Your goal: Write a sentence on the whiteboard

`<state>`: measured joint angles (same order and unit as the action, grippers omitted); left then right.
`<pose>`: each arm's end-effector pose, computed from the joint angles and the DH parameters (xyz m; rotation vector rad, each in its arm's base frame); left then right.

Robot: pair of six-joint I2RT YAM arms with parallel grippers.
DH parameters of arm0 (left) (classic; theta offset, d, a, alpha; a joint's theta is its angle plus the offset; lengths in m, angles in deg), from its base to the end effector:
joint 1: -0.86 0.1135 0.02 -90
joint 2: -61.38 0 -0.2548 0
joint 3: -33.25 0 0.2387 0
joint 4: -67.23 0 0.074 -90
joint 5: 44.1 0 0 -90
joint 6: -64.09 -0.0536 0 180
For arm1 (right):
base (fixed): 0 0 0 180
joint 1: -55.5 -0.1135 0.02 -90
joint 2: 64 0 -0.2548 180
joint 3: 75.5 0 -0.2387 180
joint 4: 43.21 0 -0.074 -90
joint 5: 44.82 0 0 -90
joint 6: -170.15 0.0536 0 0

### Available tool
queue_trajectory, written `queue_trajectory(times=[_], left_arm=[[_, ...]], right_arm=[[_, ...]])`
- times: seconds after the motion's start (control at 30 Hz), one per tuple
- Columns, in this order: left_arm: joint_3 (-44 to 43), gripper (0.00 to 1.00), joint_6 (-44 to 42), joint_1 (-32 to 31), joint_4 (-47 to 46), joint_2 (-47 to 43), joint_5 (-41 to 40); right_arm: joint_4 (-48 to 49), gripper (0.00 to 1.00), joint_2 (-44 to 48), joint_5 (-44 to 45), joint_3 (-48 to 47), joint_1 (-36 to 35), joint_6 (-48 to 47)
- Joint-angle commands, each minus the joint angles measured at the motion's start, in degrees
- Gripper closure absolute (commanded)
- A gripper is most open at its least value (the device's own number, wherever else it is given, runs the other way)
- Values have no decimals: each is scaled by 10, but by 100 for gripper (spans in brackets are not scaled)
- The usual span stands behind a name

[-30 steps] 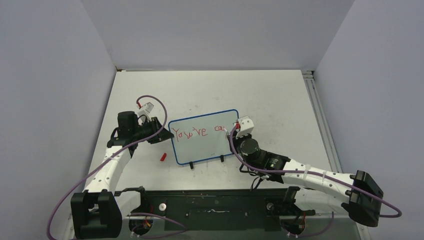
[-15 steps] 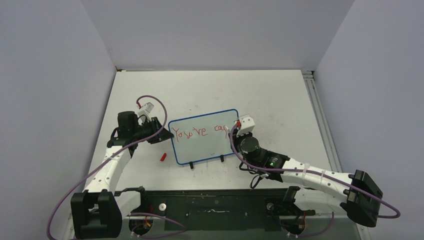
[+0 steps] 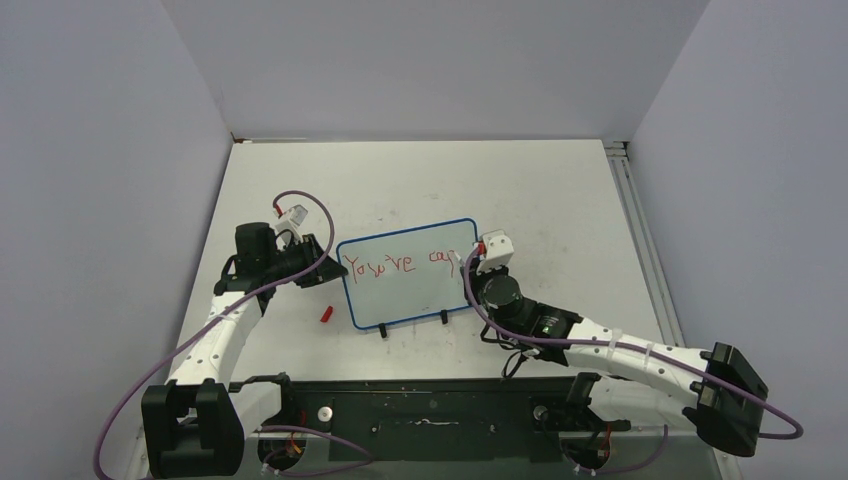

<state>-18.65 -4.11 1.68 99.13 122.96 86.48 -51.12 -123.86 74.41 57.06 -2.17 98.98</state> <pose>0.2203 -0.0317 0.2213 -0.0744 2.2774 -1.0011 0.1496 0.1875 0.2406 -0.3018 1.8767 0.4228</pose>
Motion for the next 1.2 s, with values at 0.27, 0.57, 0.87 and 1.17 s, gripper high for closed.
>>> queue_trajectory(times=[0.27,0.57,0.87,1.17], left_arm=[[-24,80,-10,-3,-3,-5,1],[-24,80,-10,-3,-2,-5,0],[-24,80,-10,-3,-3,-4,0],[-24,80,-10,-3,-2,-4,0]], right_arm=[[-3,95,18,6,16,6,19],[15,95,7,-21,17,5,15],[26,95,-3,-33,18,4,16],[18,95,26,-31,14,2,11]])
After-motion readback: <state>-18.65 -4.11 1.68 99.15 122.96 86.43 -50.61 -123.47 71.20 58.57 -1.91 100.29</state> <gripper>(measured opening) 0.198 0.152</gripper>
